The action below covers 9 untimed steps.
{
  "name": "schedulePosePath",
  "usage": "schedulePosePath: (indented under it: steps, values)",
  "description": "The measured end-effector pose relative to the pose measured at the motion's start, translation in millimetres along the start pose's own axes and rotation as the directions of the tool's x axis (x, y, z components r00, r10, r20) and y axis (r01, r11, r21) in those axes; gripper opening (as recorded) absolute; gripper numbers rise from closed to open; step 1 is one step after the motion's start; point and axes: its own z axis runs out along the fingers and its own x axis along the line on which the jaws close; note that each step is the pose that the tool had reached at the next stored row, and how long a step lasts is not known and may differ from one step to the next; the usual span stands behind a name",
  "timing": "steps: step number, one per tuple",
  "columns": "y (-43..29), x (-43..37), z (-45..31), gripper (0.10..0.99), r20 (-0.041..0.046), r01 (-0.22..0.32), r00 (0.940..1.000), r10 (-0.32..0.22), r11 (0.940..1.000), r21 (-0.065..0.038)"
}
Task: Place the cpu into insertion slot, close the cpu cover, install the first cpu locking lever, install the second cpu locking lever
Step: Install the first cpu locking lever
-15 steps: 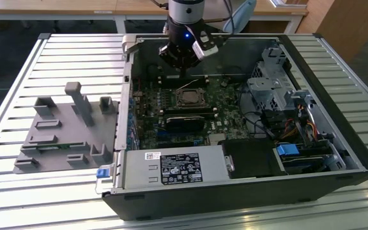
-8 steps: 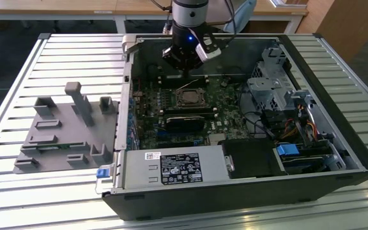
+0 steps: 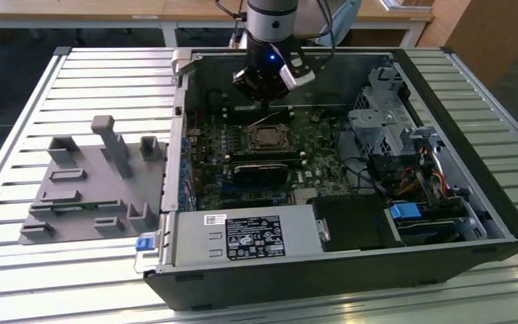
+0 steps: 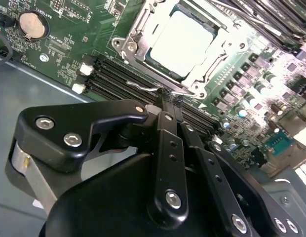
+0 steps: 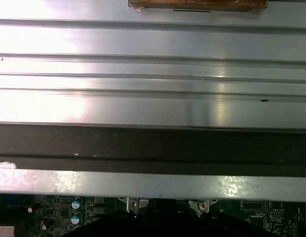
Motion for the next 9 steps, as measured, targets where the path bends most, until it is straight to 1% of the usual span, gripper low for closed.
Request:
schedulePosePath:
  steps: [9]
  values:
    - [2.8,-2.6,6.1,0.122,0.0,0.0,1.0,0.0,1.0,0.0]
